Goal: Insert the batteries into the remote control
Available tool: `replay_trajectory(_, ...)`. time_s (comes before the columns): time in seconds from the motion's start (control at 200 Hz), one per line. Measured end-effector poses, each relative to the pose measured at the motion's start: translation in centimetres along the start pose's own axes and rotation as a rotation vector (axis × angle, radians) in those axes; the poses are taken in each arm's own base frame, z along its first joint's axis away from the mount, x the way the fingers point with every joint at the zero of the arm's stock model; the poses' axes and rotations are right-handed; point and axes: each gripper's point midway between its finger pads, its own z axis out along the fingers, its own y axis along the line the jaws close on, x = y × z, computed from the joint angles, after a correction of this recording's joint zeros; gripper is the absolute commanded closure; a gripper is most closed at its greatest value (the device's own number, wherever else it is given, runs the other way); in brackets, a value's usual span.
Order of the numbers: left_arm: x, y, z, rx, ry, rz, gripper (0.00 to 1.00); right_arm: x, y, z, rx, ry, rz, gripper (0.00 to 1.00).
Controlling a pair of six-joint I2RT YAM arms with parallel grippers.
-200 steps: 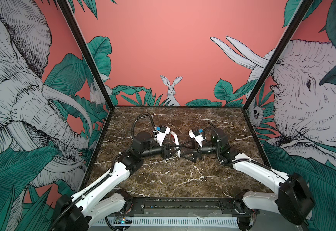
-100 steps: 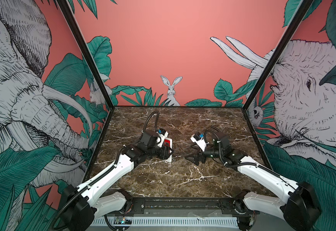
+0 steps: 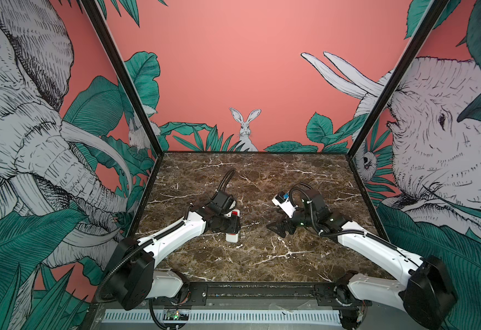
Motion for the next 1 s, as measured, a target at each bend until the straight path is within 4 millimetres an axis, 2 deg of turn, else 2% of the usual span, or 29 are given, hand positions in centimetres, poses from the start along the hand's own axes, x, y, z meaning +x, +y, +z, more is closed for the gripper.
replay_trajectory(0.275, 1.4, 1.8, 2.5, -0.079, 0.080, -0.030, 0.79, 1.5, -1.1, 1.2, 0.026, 0.056, 0.027, 0.01)
replay_trajectory(0.77, 2.0, 2.8, 4.1, -0.128, 0.115, -0.081, 0.74, 1.4, -1.9, 1.3, 0.075, 0.055, 0.013, 0.01)
replay_trajectory(1.0, 2.0, 3.1, 4.5, -0.144, 0.109, -0.097, 0.69, 1.8, -2.2, 1.4, 0.085, 0.061, 0.008, 0.01)
